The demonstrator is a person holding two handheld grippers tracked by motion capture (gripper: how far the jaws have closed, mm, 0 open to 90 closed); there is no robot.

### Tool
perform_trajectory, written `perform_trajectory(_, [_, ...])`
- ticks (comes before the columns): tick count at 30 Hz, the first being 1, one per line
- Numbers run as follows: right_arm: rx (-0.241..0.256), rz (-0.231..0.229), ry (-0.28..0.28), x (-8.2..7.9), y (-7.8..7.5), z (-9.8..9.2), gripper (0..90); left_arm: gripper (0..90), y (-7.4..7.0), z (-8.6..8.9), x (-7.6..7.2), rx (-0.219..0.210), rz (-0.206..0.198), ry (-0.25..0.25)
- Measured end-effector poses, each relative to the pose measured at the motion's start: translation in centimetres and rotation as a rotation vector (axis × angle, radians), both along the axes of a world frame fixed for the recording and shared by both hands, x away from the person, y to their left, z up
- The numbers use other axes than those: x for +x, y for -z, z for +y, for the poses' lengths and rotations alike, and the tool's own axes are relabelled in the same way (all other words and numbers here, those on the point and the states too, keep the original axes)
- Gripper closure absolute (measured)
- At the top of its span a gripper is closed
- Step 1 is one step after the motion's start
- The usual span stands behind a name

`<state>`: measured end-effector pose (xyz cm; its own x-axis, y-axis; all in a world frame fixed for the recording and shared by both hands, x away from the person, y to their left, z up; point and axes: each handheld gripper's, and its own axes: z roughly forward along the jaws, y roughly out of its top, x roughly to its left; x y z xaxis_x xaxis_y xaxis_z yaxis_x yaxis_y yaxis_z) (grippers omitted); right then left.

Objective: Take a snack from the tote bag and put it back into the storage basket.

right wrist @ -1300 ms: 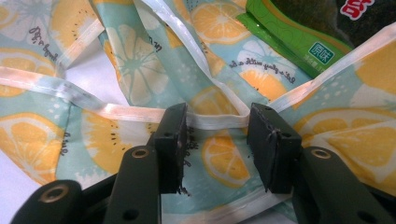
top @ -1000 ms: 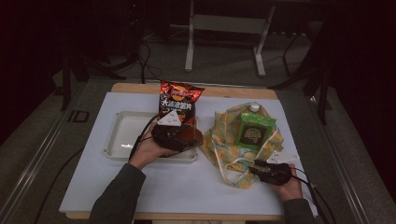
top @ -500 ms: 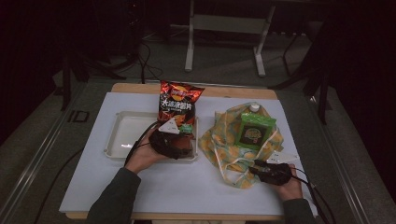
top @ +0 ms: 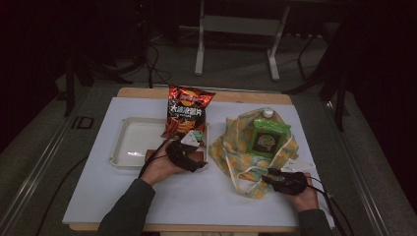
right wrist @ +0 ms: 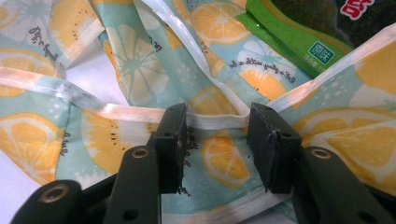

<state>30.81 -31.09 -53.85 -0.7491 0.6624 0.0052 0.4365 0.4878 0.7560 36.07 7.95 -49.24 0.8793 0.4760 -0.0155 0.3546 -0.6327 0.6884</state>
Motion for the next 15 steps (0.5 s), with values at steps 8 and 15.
perform_trajectory(8, [-0.001, 0.0, 0.0, -0.01, 0.0, 0.01, 57.4, 30.6, 0.12, -0.19, 0.09, -0.026, 0.011, -0.01])
perform_trajectory(15, [-0.001, 0.0, -0.001, 0.0, 0.0, 0.0, 57.3, 30.0, 0.08, -0.17, 0.02, -0.04, 0.018, -0.033])
